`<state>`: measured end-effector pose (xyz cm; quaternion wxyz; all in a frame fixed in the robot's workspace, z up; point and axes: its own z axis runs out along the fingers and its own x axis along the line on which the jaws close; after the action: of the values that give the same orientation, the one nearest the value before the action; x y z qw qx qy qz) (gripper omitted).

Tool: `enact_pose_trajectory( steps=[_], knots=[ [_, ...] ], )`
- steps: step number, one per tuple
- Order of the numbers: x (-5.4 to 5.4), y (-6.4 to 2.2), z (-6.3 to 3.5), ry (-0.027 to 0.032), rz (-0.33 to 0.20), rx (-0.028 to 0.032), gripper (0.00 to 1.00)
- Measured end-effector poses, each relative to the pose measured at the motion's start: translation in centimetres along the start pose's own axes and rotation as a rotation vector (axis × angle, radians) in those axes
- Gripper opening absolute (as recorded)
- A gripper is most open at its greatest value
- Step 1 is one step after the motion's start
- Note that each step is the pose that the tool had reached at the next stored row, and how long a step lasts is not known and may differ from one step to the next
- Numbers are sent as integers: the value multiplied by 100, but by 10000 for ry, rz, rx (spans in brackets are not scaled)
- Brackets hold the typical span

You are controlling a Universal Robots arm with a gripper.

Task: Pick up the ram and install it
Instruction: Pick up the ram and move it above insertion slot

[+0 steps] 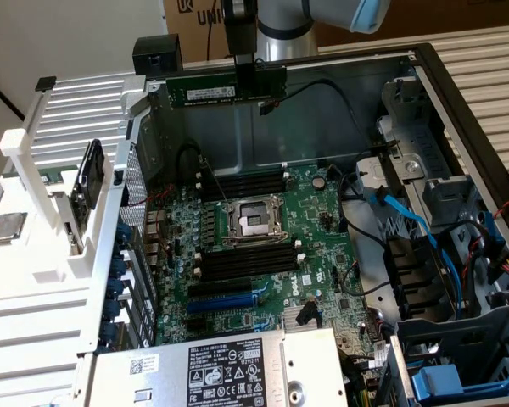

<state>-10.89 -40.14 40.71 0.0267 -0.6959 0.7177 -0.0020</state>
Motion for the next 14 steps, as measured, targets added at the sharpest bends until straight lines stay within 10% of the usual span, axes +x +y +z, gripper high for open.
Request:
enact_pose_trajectory(
  steps=[14],
  knots=[
    [86,-44,238,-14,25,100,12]
  ],
)
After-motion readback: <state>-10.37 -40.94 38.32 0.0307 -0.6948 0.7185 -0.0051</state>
